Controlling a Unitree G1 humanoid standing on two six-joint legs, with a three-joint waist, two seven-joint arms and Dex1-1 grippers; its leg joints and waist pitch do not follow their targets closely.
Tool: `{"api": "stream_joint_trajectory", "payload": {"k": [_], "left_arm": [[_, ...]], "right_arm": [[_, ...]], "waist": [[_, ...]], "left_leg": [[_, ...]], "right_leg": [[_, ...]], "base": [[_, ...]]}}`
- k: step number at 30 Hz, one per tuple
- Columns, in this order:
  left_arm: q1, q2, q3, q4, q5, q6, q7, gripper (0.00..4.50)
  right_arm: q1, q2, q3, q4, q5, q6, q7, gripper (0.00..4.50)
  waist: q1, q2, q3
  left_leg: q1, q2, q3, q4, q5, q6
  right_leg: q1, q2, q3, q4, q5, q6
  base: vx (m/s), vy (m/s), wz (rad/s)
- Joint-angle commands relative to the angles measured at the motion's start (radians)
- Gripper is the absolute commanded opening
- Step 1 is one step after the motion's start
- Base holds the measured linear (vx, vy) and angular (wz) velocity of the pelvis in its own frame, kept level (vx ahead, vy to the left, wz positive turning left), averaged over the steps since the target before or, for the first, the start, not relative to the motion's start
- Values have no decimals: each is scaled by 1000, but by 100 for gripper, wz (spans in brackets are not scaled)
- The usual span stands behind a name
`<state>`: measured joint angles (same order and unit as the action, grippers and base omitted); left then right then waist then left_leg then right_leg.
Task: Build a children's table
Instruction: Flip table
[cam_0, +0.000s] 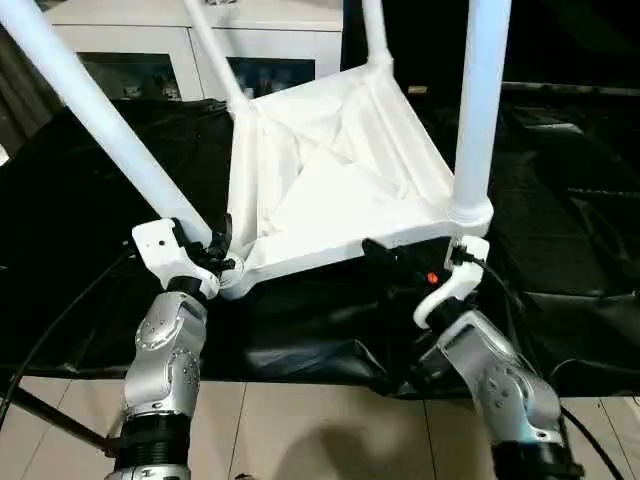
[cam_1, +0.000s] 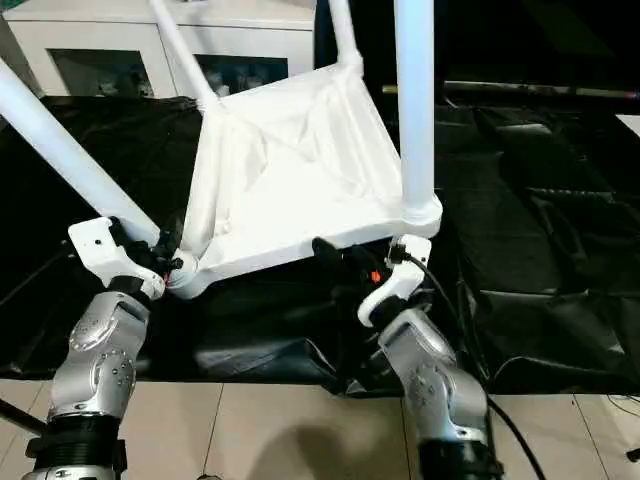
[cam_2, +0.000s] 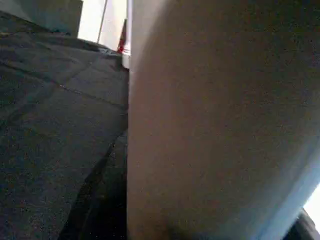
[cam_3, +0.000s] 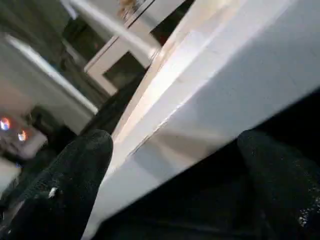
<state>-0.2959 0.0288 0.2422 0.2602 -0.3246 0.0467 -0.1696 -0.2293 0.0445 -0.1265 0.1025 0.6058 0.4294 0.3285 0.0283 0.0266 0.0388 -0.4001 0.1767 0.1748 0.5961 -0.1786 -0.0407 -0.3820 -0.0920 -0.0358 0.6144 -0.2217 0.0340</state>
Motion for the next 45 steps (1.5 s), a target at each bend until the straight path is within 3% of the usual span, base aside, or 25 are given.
{"api": "stream_joint_trajectory", "payload": {"k": [1,3,7,12,15,20,28,37,45], "left_arm": [[24,-30,27,11,-67,30,1,198],[26,-31,26,9,-64,37,3,198],[30,-29,26,2,-61,42,1,198],[34,-32,27,-3,-61,47,3,198],[34,-31,27,-4,-62,49,-4,198],[37,-32,22,-11,-64,63,-12,198],[52,-30,8,-28,-62,81,-35,198],[60,-33,1,-42,-60,96,-51,198],[65,-32,-8,-45,-63,103,-69,198]], "right_arm": [[-28,17,-27,44,32,-11,-24,450],[-54,46,-52,79,76,-25,-9,450],[-60,49,-36,94,71,18,14,450],[-41,34,-20,104,30,28,3,450],[-44,36,-42,109,58,26,7,450],[-152,87,-125,241,118,-20,-5,450],[-293,117,-181,444,150,-46,27,450],[-411,140,-277,597,205,-113,-14,450],[-430,120,-282,648,183,-124,19,375]], "waist": [[7,-17,-60],[10,-16,-61],[15,-14,-63],[17,-16,-61],[16,-14,-61],[13,-12,-62],[15,-10,-66],[15,-11,-66],[16,-11,-67]], "left_leg": [[21,42,-10,-67,-95,71],[22,43,-8,-65,-84,76],[22,43,-9,-63,-51,83],[22,42,-7,-65,-80,67],[23,42,-8,-66,-85,63],[23,42,-7,-65,-99,62],[23,43,-6,-60,-53,81],[24,45,-4,-62,-76,76],[23,44,-4,-60,-60,91]], "right_leg": [[34,-42,26,-61,-4,-224],[34,-42,27,-58,21,-233],[36,-38,25,-53,73,-230],[37,-42,27,-57,38,-225],[36,-41,27,-58,36,-220],[34,-43,27,-58,24,-237],[36,-42,24,-48,87,-261],[37,-45,22,-49,51,-263],[37,-43,21,-48,66,-268]], "base": [[0,0,0],[0,0,0],[0,0,0],[0,0,0],[0,0,0],[0,0,0],[0,0,0],[0,0,0],[0,0,0]]}}
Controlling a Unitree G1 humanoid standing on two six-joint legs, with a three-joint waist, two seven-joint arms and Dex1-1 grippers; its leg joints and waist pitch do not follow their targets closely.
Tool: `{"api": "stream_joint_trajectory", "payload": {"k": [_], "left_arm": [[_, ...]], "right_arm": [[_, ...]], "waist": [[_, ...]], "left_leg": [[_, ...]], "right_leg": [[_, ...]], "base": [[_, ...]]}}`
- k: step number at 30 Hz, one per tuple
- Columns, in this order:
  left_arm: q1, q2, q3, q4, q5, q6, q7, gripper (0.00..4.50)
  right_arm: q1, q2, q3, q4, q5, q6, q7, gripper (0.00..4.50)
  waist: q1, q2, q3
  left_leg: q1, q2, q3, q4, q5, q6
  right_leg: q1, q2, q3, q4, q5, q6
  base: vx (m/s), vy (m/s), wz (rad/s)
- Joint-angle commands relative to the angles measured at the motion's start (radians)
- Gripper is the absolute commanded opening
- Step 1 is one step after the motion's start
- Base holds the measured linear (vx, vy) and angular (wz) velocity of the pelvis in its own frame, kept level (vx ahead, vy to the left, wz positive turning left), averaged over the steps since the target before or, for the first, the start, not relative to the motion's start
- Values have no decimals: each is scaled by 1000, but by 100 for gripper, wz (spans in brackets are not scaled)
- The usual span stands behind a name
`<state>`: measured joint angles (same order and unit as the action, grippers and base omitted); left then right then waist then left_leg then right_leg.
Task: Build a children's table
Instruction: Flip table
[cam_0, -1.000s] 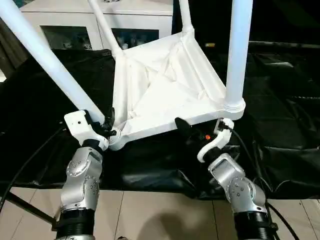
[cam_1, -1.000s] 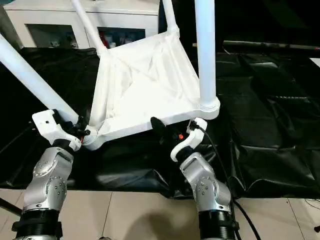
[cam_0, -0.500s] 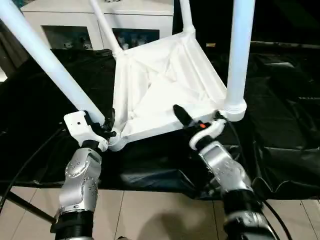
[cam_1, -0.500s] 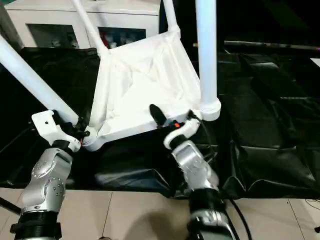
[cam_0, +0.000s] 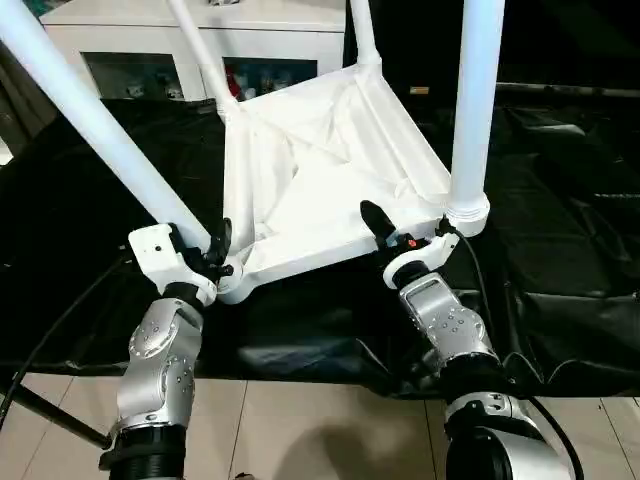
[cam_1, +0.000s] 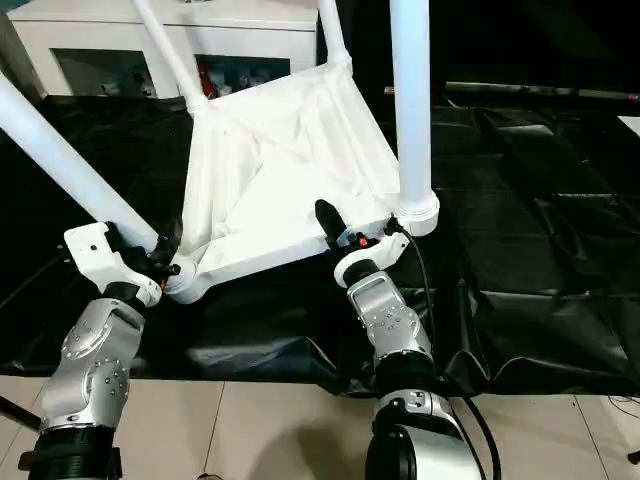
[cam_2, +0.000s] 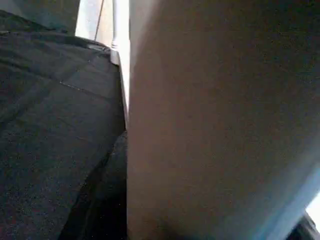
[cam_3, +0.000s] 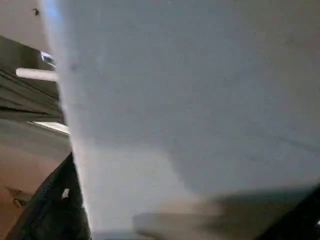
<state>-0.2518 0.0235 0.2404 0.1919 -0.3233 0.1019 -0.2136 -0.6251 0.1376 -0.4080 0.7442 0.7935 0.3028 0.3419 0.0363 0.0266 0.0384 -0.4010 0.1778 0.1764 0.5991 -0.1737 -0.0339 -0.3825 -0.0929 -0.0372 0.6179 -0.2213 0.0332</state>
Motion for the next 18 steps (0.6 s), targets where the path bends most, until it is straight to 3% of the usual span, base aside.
{"api": "stream_joint_trajectory", "payload": {"k": [1,6,7,12,14,18], "left_arm": [[21,-26,-7,25,-64,49,-28,198],[24,-27,-13,23,-61,53,-36,198],[25,-28,-16,23,-59,53,-38,198],[28,-30,-17,20,-50,46,-33,198],[33,-30,-15,15,-73,63,-55,268],[32,-28,-13,18,-77,70,-61,300]], "right_arm": [[-32,25,6,10,-12,3,11,366],[-34,20,11,25,-22,-8,23,326],[-37,14,14,35,-31,-15,28,315],[-47,2,4,54,-37,-29,25,276],[-49,-6,2,57,-49,-46,20,249],[-52,-16,-5,60,-60,-69,10,216]], "waist": [[7,-11,-66],[8,-11,-66],[7,-17,-65],[6,-16,-65],[5,-12,-65],[9,-10,-68]], "left_leg": [[23,43,-5,-63,-69,83],[24,44,-6,-64,-72,81],[24,44,-4,-64,-74,82],[23,44,-4,-64,-78,87],[23,45,-5,-64,-78,84],[24,44,-3,-61,-67,77]], "right_leg": [[38,-43,23,-53,59,-267],[37,-43,23,-52,54,-267],[37,-43,23,-53,52,-268],[37,-44,23,-54,33,-269],[36,-44,23,-54,32,-267],[36,-41,24,-50,58,-280]], "base": [[0,0,0],[0,0,0],[0,0,0],[0,0,0],[0,0,0],[0,0,0]]}}
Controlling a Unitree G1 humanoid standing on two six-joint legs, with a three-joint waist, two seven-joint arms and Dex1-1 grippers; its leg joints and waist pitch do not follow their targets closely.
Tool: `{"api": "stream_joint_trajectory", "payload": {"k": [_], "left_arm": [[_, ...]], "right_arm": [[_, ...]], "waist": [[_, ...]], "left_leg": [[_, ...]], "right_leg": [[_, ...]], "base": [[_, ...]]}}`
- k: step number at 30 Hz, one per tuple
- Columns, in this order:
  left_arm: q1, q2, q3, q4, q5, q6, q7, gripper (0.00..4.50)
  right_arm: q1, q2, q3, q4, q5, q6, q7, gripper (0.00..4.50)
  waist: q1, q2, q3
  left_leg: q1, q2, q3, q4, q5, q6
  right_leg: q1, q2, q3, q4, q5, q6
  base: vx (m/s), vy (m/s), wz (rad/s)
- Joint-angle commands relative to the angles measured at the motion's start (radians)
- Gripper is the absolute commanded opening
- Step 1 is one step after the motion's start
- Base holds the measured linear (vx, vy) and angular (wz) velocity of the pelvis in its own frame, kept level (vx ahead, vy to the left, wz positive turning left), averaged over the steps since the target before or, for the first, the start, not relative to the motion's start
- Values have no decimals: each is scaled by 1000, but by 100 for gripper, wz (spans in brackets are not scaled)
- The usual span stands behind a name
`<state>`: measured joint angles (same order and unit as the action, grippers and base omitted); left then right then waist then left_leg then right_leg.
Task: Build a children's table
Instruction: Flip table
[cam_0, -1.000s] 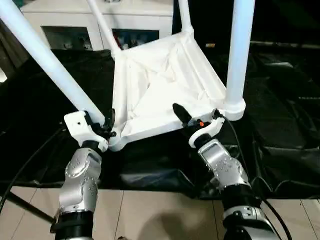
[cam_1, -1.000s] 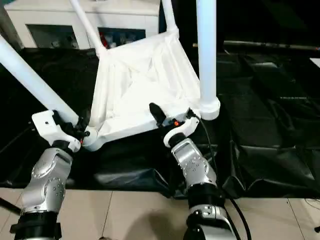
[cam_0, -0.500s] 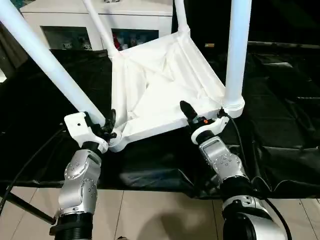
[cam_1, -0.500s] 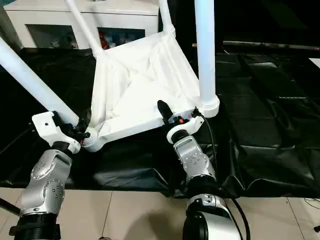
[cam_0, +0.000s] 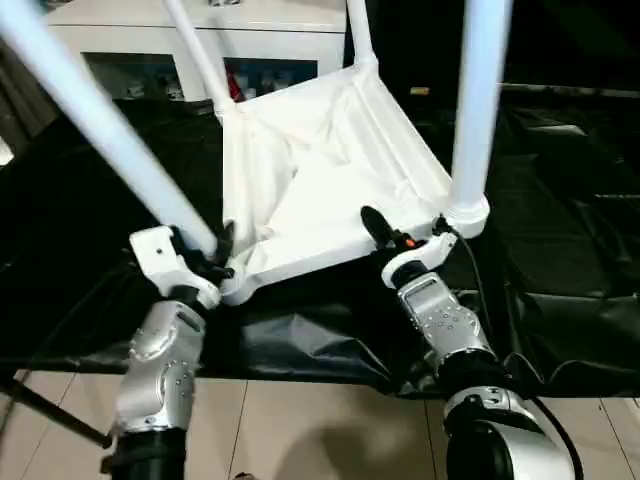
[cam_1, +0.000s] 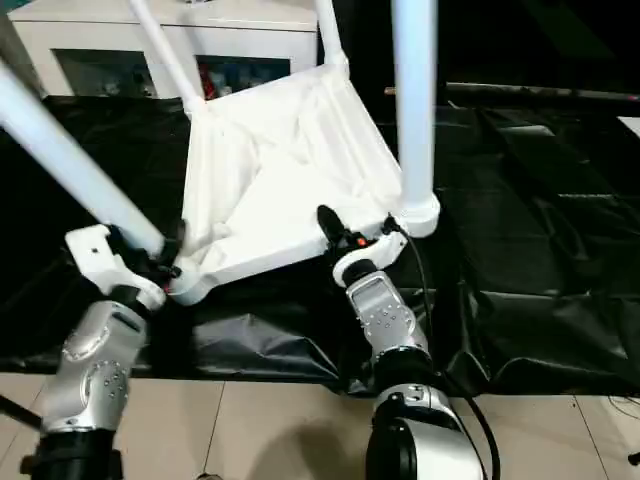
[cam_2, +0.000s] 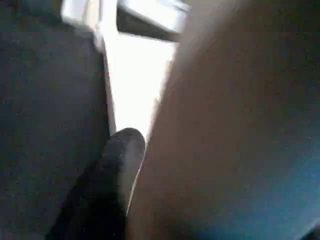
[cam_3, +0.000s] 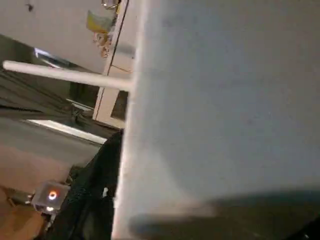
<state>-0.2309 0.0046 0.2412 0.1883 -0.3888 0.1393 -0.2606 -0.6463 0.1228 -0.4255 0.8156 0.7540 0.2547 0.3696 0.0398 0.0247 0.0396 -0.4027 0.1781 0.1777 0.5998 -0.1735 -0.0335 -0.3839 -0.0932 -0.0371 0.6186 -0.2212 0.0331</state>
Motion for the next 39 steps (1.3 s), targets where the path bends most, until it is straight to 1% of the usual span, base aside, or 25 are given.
{"api": "stream_joint_trajectory", "payload": {"k": [1,2,4,6,7,9,10,11,13,15,16,17,19,22,24,25,27,28,30,31,33,34,36,37,39], "left_arm": [[9,-8,-11,25,-11,31,-12,311],[8,-8,-10,26,-11,30,-12,311],[4,-4,-2,33,-7,17,-9,316],[2,4,0,34,-4,15,-11,344],[2,9,2,31,-7,19,-15,355],[5,17,3,25,-12,24,-21,356],[9,22,2,19,-16,26,-25,376],[11,24,1,17,-16,27,-25,376],[17,33,-1,9,-17,32,-30,397],[24,41,-1,3,-21,33,-43,399],[34,56,11,-2,-27,26,-57,431],[38,62,17,-4,-32,26,-63,438],[63,89,36,-21,-57,24,-106,438],[89,117,44,-36,-68,23,-147,436],[124,153,40,-56,-80,31,-204,436],[155,183,34,-75,-82,32,-249,436],[178,210,27,-88,-78,23,-284,436],[199,245,22,-109,-93,54,-326,436],[212,272,16,-127,-103,73,-360,436],[226,306,11,-158,-118,101,-398,436],[232,327,6,-178,-125,116,-419,436],[229,370,-1,-220,-133,141,-451,436],[207,407,-1,-250,-139,154,-466,436],[187,423,-3,-266,-142,155,-477,436],[170,436,-7,-278,-146,156,-489,436]], "right_arm": [[-32,-5,10,-12,-24,-32,-24,213],[-33,-6,9,-12,-25,-35,-26,213],[-39,-17,-5,-8,-27,-58,-48,213],[-43,-27,-4,-3,-37,-70,-52,210],[-46,-32,-6,0,-42,-76,-55,209],[-50,-35,-9,1,-45,-80,-58,209],[-53,-38,-9,2,-52,-86,-57,209],[-56,-38,-10,3,-54,-89,-59,209],[-67,-39,-13,4,-60,-107,-68,209],[-75,-38,-19,3,-54,-115,-75,209],[-82,-40,-19,2,-61,-131,-88,209],[-85,-40,-18,2,-65,-140,-92,209],[-96,-48,-28,5,-63,-159,-108,209],[-106,-59,-38,8,-59,-165,-116,209],[-114,-69,-43,16,-61,-171,-115,209],[-119,-79,-43,23,-67,-173,-116,209],[-123,-89,-39,27,-75,-178,-116,209],[-128,-101,-35,25,-83,-179,-116,209],[-131,-111,-29,23,-95,-185,-118,209],[-136,-126,-19,19,-114,-193,-123,209],[-139,-135,-12,16,-126,-195,-127,209],[-144,-161,14,4,-166,-202,-135,209],[-149,-185,38,-10,-206,-206,-146,209],[-150,-197,47,-20,-224,-209,-154,209],[-152,-206,51,-25,-235,-211,-160,209]], "waist": [[6,-10,-69],[6,-12,-68],[7,-15,-66],[9,-14,-66],[8,-19,-64],[12,-17,-64],[15,-17,-63],[15,-21,-62],[18,-20,-63],[20,-20,-63],[20,-17,-63],[20,-14,-63],[21,-16,-63],[21,-16,-63],[21,-20,-63],[21,-17,-63],[21,-21,-61],[24,-17,-59],[27,-17,-59],[27,-17,-58],[28,-18,-57],[28,-18,-56],[29,-18,-56],[31,-20,-52],[34,-20,-53]], "left_leg": [[25,43,-5,-61,-50,87],[25,43,-3,-60,-54,95],[26,45,-3,-62,-70,96],[28,46,-3,-63,-80,88],[27,46,-3,-65,-89,83],[30,47,-3,-66,-101,73],[31,48,-2,-67,-103,67],[30,48,-1,-67,-104,66],[30,47,0,-67,-100,64],[30,47,-1,-67,-92,64],[30,47,0,-67,-93,64],[30,46,-1,-68,-94,58],[32,47,0,-68,-99,52],[31,46,1,-67,-87,59],[32,46,2,-67,-92,61],[31,46,1,-68,-93,59],[34,47,3,-69,-103,56],[38,49,6,-71,-121,45],[40,52,11,-72,-126,33],[41,52,13,-72,-133,21],[41,51,14,-73,-135,13],[41,50,15,-73,-143,6],[41,47,16,-73,-150,-4],[43,47,17,-74,-172,-15],[43,46,17,-74,-179,-24]], "right_leg": [[38,-40,23,-49,88,-279],[37,-41,23,-49,88,-281],[37,-44,24,-54,57,-275],[36,-43,23,-54,36,-273],[35,-42,24,-56,20,-269],[33,-44,24,-57,-2,-263],[31,-42,25,-57,-4,-258],[31,-42,25,-57,-3,-256],[31,-43,25,-55,2,-253],[32,-43,25,-54,6,-249],[30,-42,25,-55,7,-247],[30,-42,24,-55,5,-245],[29,-41,25,-54,11,-245],[29,-40,24,-51,29,-248],[29,-38,24,-51,20,-245],[29,-39,24,-50,10,-243],[26,-37,24,-52,-8,-237],[22,-37,25,-54,-29,-232],[19,-37,25,-53,-37,-230],[18,-35,26,-52,-43,-226],[17,-35,26,-51,-45,-223],[16,-34,27,-51,-50,-219],[15,-32,27,-50,-61,-213],[12,-33,30,-55,-88,-202],[13,-33,31,-55,-105,-194]], "base": [[0,0,0],[0,0,0],[0,0,0],[0,0,0],[0,0,0],[0,0,0],[0,0,0],[0,0,0],[0,0,0],[0,0,0],[0,0,0],[0,0,0],[0,0,0],[0,0,0],[0,0,0],[0,0,0],[0,0,0],[0,0,0],[0,0,0],[0,0,0],[0,0,0],[0,0,0],[0,0,0],[0,0,0],[0,0,0]]}}
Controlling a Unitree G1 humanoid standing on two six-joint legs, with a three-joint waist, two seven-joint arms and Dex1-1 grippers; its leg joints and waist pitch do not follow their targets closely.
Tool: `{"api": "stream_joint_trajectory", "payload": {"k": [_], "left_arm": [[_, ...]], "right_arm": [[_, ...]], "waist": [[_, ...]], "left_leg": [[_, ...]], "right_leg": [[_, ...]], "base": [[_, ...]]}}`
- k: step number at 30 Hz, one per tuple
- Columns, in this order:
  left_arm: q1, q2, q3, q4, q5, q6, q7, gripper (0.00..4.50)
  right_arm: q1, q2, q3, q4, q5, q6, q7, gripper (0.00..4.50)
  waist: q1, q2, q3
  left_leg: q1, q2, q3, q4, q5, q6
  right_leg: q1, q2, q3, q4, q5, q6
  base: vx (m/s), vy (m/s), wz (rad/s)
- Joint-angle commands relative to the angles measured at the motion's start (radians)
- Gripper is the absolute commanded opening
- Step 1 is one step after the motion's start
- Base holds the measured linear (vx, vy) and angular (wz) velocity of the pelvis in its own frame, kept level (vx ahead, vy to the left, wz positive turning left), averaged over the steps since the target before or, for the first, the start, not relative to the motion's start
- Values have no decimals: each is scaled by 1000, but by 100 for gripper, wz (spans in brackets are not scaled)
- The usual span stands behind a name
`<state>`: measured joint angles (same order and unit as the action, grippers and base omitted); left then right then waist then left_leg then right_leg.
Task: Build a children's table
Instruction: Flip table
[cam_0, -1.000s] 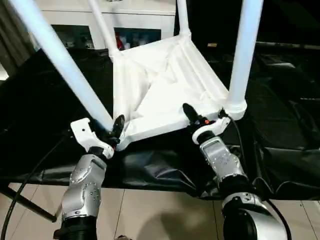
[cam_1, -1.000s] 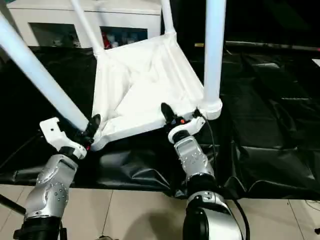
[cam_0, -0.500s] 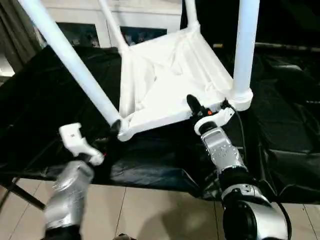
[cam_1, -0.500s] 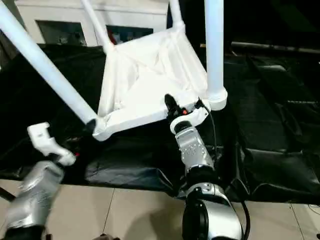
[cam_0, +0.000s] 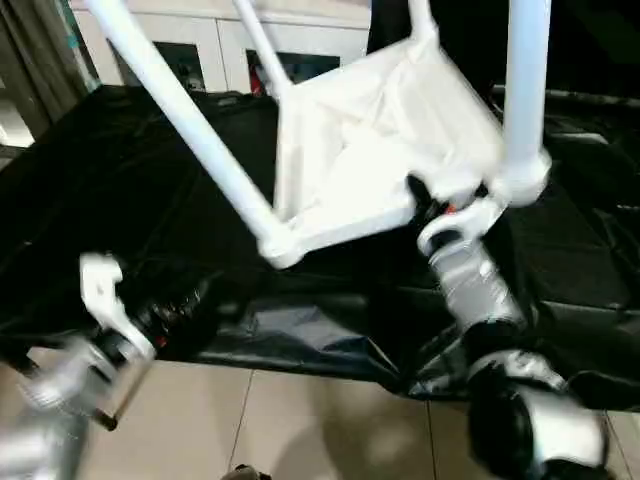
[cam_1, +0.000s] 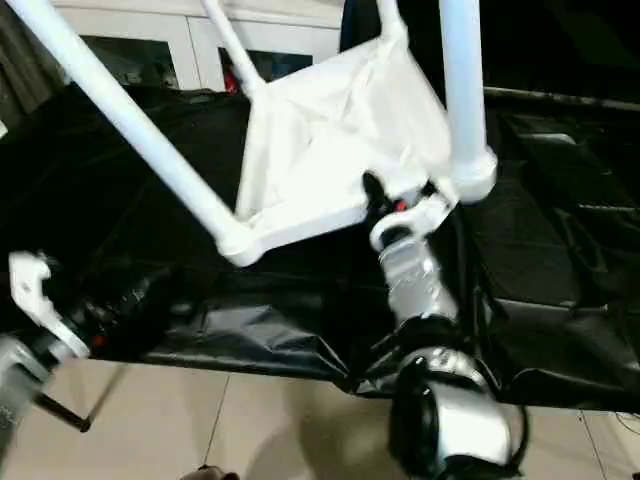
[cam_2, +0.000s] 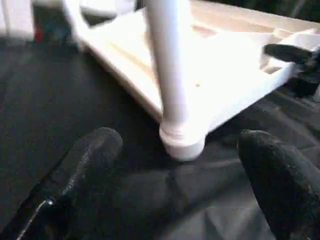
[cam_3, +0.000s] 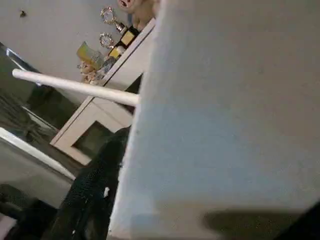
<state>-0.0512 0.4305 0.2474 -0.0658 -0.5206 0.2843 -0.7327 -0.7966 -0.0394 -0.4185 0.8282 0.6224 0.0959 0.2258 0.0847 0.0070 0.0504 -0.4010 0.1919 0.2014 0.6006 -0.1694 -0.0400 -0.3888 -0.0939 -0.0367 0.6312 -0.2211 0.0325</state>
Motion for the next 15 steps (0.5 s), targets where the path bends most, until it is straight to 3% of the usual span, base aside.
{"api": "stream_joint_trajectory", "payload": {"k": [1,4,5,8,15], "left_arm": [[-37,26,-28,-42,3,-1,-31,436],[-77,53,-62,-98,11,17,-51,436],[-86,56,-68,-109,10,21,-49,436],[-127,66,-89,-150,5,44,-45,436],[-200,87,-153,-156,105,-2,-32,436]], "right_arm": [[-3,-56,47,-49,-117,-54,-34,209],[5,-87,91,-85,-190,-57,-67,209],[5,-93,101,-92,-201,-56,-70,209],[3,-113,131,-123,-236,-51,-89,209],[-5,-145,196,-175,-319,-49,-120,209]], "waist": [[-9,1,-64],[-8,-1,-66],[-8,-5,-67],[-8,-6,-68],[-12,-5,-70]], "left_leg": [[44,32,-7,-75,-190,-32],[41,31,-9,-75,-181,-38],[42,31,-7,-74,-171,-39],[40,28,-7,-71,-154,-43],[33,24,-9,-67,-128,-48]], "right_leg": [[16,-32,31,-67,-107,-186],[18,-30,30,-64,-90,-176],[18,-28,30,-62,-77,-174],[20,-27,30,-60,-64,-168],[26,-25,30,-60,-47,-147]], "base": [[0,0,0],[0,0,0],[0,0,0],[0,0,0],[0,0,0]]}}
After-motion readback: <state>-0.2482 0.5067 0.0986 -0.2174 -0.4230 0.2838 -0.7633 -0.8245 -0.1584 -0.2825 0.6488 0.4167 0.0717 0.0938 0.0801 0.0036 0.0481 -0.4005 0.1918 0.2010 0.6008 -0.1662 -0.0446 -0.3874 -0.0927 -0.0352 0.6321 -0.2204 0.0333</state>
